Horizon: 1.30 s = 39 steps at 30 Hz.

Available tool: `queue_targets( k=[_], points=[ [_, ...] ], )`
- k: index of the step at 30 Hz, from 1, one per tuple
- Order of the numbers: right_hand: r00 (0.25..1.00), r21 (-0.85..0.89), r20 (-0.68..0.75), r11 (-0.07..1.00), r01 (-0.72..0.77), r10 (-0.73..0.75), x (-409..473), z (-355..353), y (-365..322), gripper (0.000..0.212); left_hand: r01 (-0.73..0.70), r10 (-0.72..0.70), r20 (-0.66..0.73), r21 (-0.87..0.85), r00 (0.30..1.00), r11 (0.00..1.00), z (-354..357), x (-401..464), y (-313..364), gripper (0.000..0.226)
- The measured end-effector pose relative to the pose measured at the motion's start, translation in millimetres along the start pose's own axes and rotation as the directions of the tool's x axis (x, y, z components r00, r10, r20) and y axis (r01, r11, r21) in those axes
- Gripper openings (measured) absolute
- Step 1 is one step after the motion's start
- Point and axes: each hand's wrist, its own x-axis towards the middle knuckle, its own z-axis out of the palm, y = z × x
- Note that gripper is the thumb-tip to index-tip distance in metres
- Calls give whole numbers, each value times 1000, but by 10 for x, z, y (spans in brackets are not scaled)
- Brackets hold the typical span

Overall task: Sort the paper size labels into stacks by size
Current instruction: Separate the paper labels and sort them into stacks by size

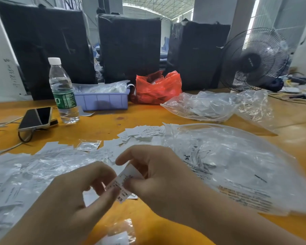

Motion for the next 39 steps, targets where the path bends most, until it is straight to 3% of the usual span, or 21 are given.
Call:
queue_targets(
  k=[2,5,10,12,14,17,19,26,30,34,39],
  points=[
    [1000,-1,-22,1000,19,-19,-18,-43,-4,31,-47,45,83,22,995,999,-9,75,70,16],
    [995,-78,-77,996,52,-58,-51,-142,7,28,-108,101,94,74,990,991,20,176,165,16],
    [968,-328,-213,943,58,-134,-239,-465,96,16,-30,29,42,15,999,999,232,354,392,12],
    [939,-315,-316,948,32,-137,-380,-619,165,15,-35,35,84,-4,996,999,361,392,499,12],
    [925,-409,-361,912,-39,-122,-524,-733,237,16,-24,34,157,-64,987,998,498,412,604,16],
    [952,-617,-292,743,-260,90,-668,-810,412,20,83,-19,285,-213,958,973,683,489,771,22],
    [928,-680,-274,632,-372,251,-702,-847,532,25,166,-61,341,-290,938,943,797,565,850,35],
    [874,-688,-305,547,-476,378,-691,-887,770,8,162,-70,321,-267,944,950,1056,756,920,29],
    [886,-705,-325,539,-461,332,-653,-867,773,28,130,-42,336,-243,941,961,1090,744,932,28],
    [902,-700,-362,571,-429,234,-665,-876,724,14,131,-48,320,-241,946,962,1050,756,926,29],
    [884,-636,-467,685,-356,27,-677,-884,648,16,159,-71,290,-294,954,942,884,768,920,28]
  ],
)
